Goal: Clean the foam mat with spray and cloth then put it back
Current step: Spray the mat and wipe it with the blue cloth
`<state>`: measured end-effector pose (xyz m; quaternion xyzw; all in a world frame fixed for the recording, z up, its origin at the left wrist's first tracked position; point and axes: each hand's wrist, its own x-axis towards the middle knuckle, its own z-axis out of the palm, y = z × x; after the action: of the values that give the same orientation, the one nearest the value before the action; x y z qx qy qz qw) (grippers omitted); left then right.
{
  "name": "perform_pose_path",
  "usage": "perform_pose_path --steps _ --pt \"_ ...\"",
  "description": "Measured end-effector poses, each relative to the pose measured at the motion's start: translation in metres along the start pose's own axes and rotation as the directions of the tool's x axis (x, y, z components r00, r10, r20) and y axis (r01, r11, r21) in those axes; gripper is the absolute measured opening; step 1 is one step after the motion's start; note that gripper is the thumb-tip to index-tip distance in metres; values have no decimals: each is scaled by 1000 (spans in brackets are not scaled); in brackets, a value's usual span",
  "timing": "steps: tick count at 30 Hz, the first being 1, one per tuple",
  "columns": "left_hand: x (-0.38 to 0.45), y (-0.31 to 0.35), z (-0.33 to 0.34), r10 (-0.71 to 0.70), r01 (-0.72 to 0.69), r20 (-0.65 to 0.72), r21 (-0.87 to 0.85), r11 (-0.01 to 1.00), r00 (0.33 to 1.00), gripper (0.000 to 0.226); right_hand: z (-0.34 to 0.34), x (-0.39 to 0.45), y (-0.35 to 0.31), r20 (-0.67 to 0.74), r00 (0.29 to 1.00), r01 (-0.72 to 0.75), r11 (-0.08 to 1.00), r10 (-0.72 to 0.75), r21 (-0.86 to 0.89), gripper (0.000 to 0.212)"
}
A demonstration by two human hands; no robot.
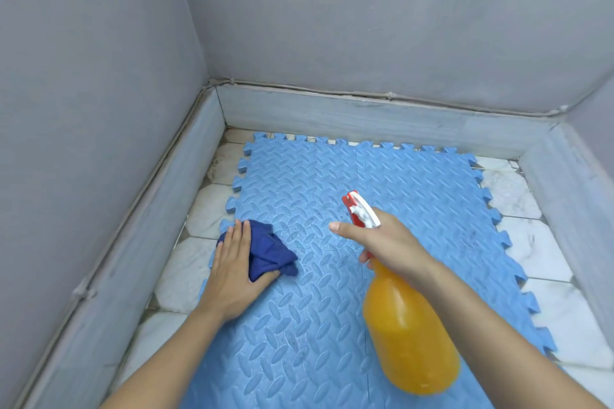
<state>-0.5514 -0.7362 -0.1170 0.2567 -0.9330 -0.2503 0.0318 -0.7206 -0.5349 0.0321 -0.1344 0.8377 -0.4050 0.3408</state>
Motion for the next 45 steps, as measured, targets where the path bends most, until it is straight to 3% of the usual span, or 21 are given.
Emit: perform_pose_path --steps 2,4,6,11,14,16,22,26,29,31,34,36,38,40,43,45 --pt "-4 -7 -3 65 -68 45 67 995 997 96 -1 -2 -2 47 999 -12 1000 11 23 43" --pt "-8 -11 -6 106 -115 73 133 984 992 78 3 -7 -3 -4 1000 0 1000 0 -1 41" --pt "-8 -11 -9 94 -108 105 138 985 990 75 8 -13 -6 -33 999 4 1000 -4 -19 49" --pt "-6 -12 -11 69 -102 157 213 972 985 83 9 -22 -11 81 996 30 999 -28 -17 42" --pt "-5 -5 -11 36 -80 184 232 969 982 103 13 -25 -8 -23 999 39 995 -41 -87 45" --pt "-6 2 -12 8 -46 175 215 975 985 104 15 -27 -8 -73 996 41 996 -47 -80 44" --pt "-3 7 -4 -20 -9 95 294 956 995 107 18 -25 -7 -92 993 60 991 -71 -120 43" --pt "-6 5 -4 -3 -22 95 260 965 996 110 24 -32 -6 -77 992 83 985 -96 -153 38" --pt "-10 7 -7 12 -22 63 165 986 998 101 20 -36 -6 -29 995 93 979 -100 -183 33" --pt "-18 10 -11 58 -58 -9 52 997 998 101 15 -39 0 -69 993 77 981 -91 -178 36" --pt "-35 13 -12 92 -102 -177 -49 994 980 80 2 -41 15 -185 982 5 995 -24 -101 34" --pt "-38 14 -9 79 -85 -270 -11 996 960 53 -13 -41 24 -258 966 -19 1000 21 10 33" --pt "-33 15 -5 72 -63 -288 39 997 955 47 -27 -42 32 -324 943 -37 990 80 135 30" --pt "-25 16 0 85 -64 -215 102 993 973 58 -36 -44 39 -378 915 -62 975 141 214 25" --pt "-15 25 10 45 -54 43 248 967 998 78 -45 -50 50 -469 862 -82 967 191 242 25" --pt "-9 29 14 10 -41 107 293 955 994 85 -50 -52 53 -511 831 -78 955 222 288 26"
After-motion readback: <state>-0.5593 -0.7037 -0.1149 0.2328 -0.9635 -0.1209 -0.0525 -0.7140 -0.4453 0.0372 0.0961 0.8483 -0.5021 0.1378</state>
